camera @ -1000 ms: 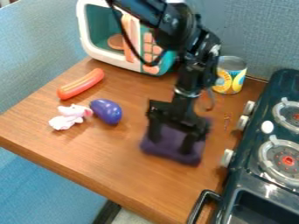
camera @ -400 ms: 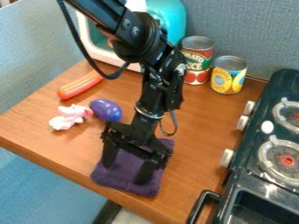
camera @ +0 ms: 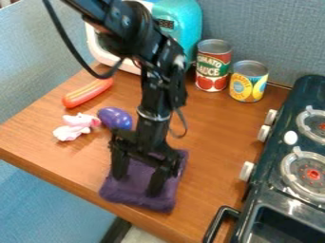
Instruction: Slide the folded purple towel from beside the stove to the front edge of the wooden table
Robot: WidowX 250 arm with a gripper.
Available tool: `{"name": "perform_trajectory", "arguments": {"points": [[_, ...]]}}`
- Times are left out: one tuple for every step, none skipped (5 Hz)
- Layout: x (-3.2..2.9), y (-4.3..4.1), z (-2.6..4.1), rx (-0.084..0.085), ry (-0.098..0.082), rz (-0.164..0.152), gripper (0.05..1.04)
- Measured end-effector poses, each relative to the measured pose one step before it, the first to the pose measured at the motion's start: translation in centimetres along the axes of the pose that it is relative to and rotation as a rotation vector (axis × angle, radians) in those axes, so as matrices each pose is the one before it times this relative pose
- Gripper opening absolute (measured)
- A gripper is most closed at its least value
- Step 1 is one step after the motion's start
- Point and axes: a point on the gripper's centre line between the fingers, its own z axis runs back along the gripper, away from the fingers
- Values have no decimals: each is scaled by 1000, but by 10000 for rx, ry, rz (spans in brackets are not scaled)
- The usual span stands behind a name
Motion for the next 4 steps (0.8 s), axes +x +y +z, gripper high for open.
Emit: {"name": "perform_trajectory", "arguments": {"points": [[1064,-1634,5915,-1460,-2318,-1153,1001],[1012,936,3362,-271,-431,-508,1001],[1511,803,1777,100,-63,-114,1001],[621,1235,-141,548,496,75,1001]]}}
